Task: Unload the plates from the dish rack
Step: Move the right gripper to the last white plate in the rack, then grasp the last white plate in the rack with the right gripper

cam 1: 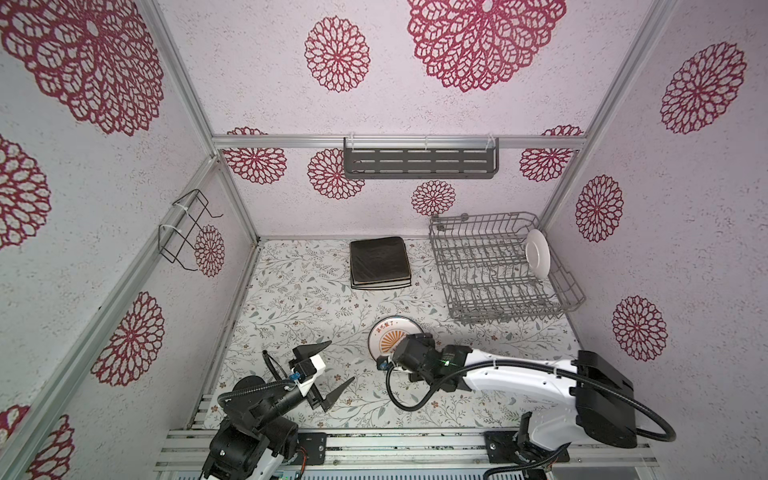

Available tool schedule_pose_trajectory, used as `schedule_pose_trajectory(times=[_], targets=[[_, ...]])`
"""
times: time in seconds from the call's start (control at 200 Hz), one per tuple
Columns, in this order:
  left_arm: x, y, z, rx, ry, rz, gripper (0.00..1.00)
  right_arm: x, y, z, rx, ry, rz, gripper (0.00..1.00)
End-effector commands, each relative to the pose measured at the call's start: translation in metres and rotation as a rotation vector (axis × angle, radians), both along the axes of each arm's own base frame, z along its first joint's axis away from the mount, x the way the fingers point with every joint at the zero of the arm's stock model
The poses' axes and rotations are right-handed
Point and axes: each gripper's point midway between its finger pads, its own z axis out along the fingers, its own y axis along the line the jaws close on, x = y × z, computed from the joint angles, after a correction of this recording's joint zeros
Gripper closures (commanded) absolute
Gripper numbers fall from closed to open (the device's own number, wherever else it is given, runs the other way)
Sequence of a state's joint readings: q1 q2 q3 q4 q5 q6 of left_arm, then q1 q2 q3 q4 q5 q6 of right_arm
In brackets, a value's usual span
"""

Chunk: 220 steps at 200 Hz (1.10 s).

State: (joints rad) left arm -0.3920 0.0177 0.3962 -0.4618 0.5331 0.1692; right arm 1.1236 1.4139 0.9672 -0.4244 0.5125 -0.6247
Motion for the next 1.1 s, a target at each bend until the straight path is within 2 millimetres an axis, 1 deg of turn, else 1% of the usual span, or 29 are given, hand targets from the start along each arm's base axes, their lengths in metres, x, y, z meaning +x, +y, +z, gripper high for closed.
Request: schedule_pose_trajectory(times=[0.0, 0.115, 0.23, 0.265, 0.275, 0.3, 0.325, 0.345, 0.375, 0.385, 0.445, 0.5, 0.535, 0.645, 0.781, 0.786, 0.851, 0.881, 0.986, 1.096], targets=[[0.001, 0.000, -0.001, 0.011, -0.017, 0.003, 0.03, 0.029, -0.026, 0.073, 0.255, -0.030, -0.146, 0.18], [0.002, 0.001, -0.002, 0.013, -0.015, 0.007, 0.03, 0.064, -0.071, 0.122, 0.430, -0.090, -0.272, 0.14], [0.002, 0.001, -0.002, 0.013, -0.016, 0.014, 0.03, 0.097, -0.125, 0.167, 0.610, -0.136, -0.384, 0.11], [0.003, 0.002, -0.002, 0.013, -0.016, 0.016, 0.03, 0.104, -0.139, 0.177, 0.660, -0.136, -0.409, 0.11], [0.003, 0.002, -0.002, 0.013, -0.015, 0.016, 0.03, 0.109, -0.147, 0.181, 0.683, -0.138, -0.427, 0.11], [0.003, 0.002, -0.002, 0.013, -0.014, 0.018, 0.03, 0.115, -0.158, 0.190, 0.731, -0.139, -0.443, 0.11], [0.004, 0.002, -0.002, 0.014, -0.014, 0.020, 0.03, 0.121, -0.166, 0.197, 0.773, -0.131, -0.453, 0.11], [0.004, 0.002, -0.003, 0.015, -0.012, 0.020, 0.03, 0.127, -0.179, 0.202, 0.807, -0.130, -0.479, 0.11], [0.004, 0.002, -0.003, 0.016, -0.011, 0.020, 0.03, 0.135, -0.192, 0.208, 0.857, -0.125, -0.501, 0.11], [0.004, 0.002, -0.003, 0.015, -0.009, 0.020, 0.03, 0.137, -0.193, 0.211, 0.874, -0.120, -0.498, 0.11], [0.004, 0.002, -0.003, 0.016, -0.010, 0.021, 0.03, 0.154, -0.222, 0.218, 0.949, -0.120, -0.552, 0.10], [0.005, 0.002, -0.003, 0.017, -0.010, 0.024, 0.03, 0.169, -0.247, 0.219, 0.994, -0.128, -0.600, 0.11], [0.005, 0.003, -0.002, 0.016, -0.012, 0.027, 0.03, 0.180, -0.266, 0.220, 1.029, -0.139, -0.641, 0.11], [0.006, 0.004, -0.001, 0.012, -0.013, 0.040, 0.03, 0.210, -0.312, 0.212, 1.143, -0.133, -0.727, 0.13], [0.007, 0.004, -0.002, 0.014, -0.007, 0.043, 0.03, 0.240, -0.350, 0.197, 1.137, -0.170, -0.832, 0.13], [0.007, 0.004, -0.002, 0.013, -0.006, 0.043, 0.03, 0.241, -0.351, 0.198, 1.138, -0.174, -0.834, 0.13], [0.008, 0.004, -0.003, 0.016, -0.002, 0.041, 0.03, 0.255, -0.370, 0.189, 1.153, -0.153, -0.882, 0.13], [0.008, 0.004, -0.003, 0.016, -0.001, 0.043, 0.03, 0.261, -0.378, 0.181, 1.150, -0.130, -0.912, 0.14], [0.009, 0.005, -0.003, 0.014, -0.001, 0.051, 0.03, 0.277, -0.400, 0.163, 1.123, -0.082, -0.976, 0.14], [0.011, 0.004, -0.005, 0.018, 0.010, 0.052, 0.03, 0.289, -0.414, 0.145, 1.098, -0.051, -1.022, 0.15]])
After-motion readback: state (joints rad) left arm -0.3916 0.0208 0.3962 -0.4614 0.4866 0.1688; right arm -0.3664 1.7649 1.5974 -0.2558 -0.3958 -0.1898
